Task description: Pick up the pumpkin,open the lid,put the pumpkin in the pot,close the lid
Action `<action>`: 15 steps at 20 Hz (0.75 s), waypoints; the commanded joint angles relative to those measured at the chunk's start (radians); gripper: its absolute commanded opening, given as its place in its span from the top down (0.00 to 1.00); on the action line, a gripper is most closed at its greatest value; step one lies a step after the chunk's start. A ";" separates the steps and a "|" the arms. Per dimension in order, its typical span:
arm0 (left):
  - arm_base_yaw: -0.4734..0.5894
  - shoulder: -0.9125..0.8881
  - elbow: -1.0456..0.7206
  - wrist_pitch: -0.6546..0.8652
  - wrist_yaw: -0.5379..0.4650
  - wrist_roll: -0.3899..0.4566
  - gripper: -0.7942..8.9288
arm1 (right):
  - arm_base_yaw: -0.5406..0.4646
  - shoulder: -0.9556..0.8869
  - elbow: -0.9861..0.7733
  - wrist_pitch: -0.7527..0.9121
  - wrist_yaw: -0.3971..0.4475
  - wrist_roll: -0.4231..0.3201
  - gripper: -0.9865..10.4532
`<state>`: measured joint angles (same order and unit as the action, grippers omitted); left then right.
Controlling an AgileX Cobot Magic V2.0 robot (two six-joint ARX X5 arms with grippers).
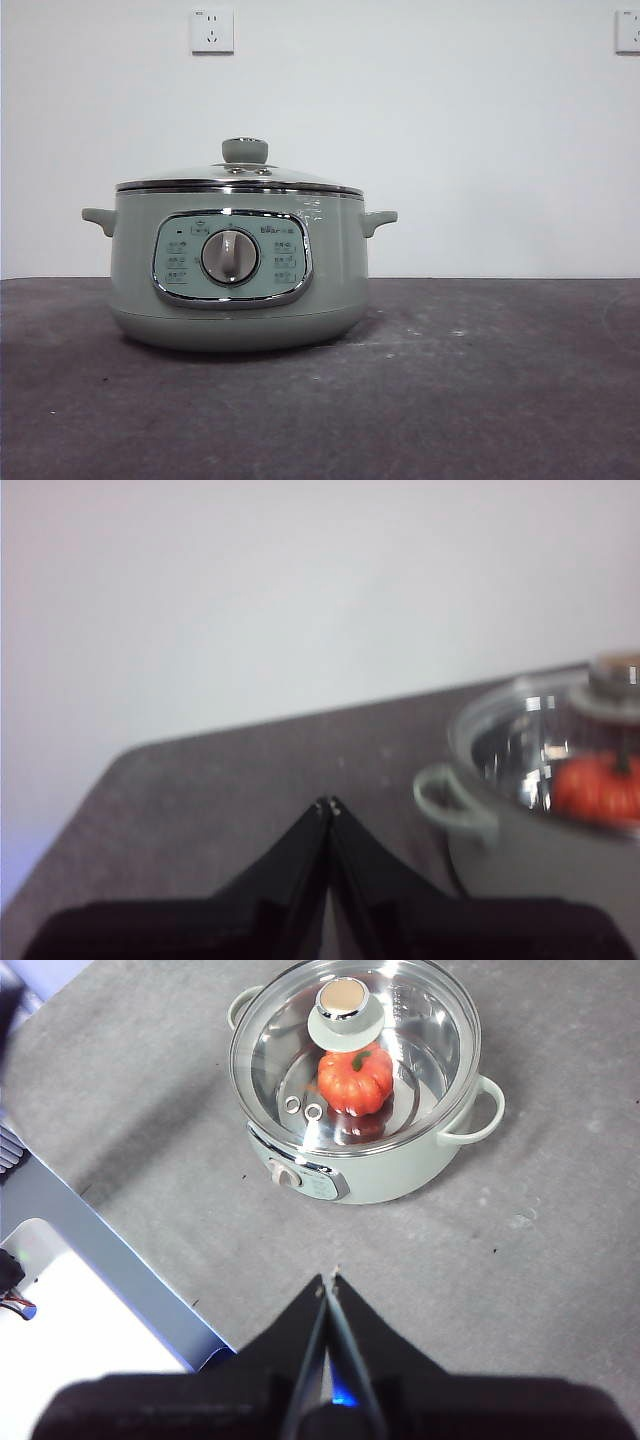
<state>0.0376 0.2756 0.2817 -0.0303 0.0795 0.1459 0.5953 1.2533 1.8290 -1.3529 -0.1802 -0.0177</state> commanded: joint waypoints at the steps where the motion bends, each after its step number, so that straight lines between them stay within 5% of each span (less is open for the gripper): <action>1: 0.003 -0.069 -0.095 0.012 -0.005 -0.011 0.92 | -0.001 -0.005 0.001 -0.011 0.003 0.009 0.91; 15: 0.003 -0.274 -0.270 -0.169 0.000 -0.045 0.92 | 0.000 -0.005 0.001 -0.011 0.002 0.009 0.91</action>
<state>0.0376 0.0044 0.0223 -0.1932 0.0780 0.1108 0.5953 1.2530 1.8290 -1.3529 -0.1802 -0.0174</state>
